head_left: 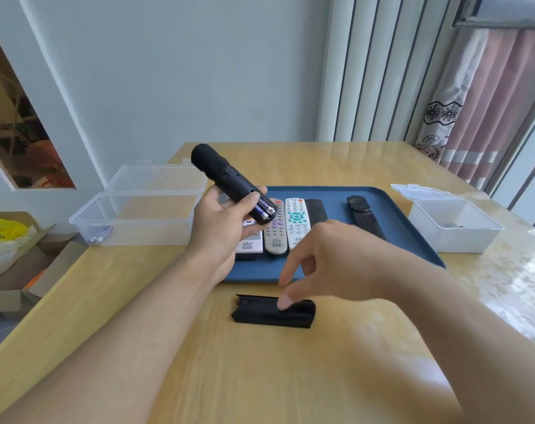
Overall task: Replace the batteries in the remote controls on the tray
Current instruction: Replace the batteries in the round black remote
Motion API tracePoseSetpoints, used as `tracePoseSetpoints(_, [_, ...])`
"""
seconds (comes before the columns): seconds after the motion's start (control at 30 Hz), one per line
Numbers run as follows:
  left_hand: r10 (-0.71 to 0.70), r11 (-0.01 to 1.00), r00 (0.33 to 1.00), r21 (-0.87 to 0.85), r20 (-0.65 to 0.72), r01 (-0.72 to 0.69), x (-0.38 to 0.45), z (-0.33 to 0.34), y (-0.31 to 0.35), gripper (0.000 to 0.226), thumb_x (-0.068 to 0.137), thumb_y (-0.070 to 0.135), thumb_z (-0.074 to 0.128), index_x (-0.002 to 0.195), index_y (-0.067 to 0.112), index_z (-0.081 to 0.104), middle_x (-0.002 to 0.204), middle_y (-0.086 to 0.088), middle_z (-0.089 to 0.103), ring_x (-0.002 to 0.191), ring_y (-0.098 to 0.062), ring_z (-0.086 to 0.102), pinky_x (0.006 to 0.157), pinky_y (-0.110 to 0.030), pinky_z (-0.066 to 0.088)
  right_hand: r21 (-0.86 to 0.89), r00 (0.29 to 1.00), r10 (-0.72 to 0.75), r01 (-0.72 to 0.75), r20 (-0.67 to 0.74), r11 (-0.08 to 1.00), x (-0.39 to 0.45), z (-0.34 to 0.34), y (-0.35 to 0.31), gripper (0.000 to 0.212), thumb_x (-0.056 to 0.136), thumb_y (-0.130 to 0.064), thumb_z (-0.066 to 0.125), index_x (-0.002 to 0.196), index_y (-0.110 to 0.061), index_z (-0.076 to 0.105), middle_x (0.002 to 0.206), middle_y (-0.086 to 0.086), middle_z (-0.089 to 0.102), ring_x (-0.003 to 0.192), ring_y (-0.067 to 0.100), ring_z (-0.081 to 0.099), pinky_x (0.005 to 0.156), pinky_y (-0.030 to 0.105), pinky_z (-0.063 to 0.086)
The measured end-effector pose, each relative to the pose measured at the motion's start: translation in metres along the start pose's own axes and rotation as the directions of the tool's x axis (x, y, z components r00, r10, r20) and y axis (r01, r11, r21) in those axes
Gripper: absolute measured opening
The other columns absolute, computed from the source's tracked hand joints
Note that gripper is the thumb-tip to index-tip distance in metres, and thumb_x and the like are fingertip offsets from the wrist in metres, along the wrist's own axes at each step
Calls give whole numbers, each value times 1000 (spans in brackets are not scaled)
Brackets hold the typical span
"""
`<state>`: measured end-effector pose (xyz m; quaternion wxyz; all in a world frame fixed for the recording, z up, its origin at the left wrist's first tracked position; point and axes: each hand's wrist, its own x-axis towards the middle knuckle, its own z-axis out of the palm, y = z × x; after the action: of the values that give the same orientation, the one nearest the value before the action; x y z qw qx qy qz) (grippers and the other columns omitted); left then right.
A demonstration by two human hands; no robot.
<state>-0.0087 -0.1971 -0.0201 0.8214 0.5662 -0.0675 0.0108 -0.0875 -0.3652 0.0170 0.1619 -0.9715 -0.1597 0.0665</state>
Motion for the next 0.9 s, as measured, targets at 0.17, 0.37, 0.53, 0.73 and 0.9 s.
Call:
tracePoseSetpoints(0.17, [-21,1000,1000,4,-12,21,-1,3,-1,32,90,3,72,119,1,57,109,-16,76,92,-24,77,73,-38,62,-208,999,3,8,53,978,-2,9,-16,63,58,-84,70,109,-47,70,77,-16,58,76,3,52,55,23,30])
tracePoseSetpoints(0.37, [-58,998,998,-20,-12,58,-3,4,-1,33,89,5,73,117,2,58,103,-13,77,90,-25,77,70,-33,63,-227,998,-12,27,68,974,-1,10,-15,59,63,-79,72,111,-44,72,75,-15,58,73,5,54,54,25,32])
tracePoseSetpoints(0.53, [-113,987,993,-115,13,114,-1,3,2,18,102,8,57,119,6,56,117,-17,73,88,-26,77,70,-35,63,-222,994,-89,100,63,970,-2,11,-12,49,71,-71,71,111,-42,71,68,-13,52,70,5,51,53,23,29])
tracePoseSetpoints(0.73, [-235,934,972,-279,-16,221,2,2,5,31,107,28,48,129,6,49,117,-24,72,90,-36,76,72,-45,64,-32,979,-138,135,-150,990,1,-5,9,38,68,-66,75,100,-45,73,85,-16,56,75,4,53,61,24,40])
tracePoseSetpoints(0.9, [-251,949,967,-190,30,252,-2,3,3,32,105,40,48,117,11,57,121,-23,71,100,-34,71,85,-44,60,125,891,27,34,-454,992,11,-4,27,35,66,-66,74,94,-46,74,83,-19,65,73,7,57,71,38,53])
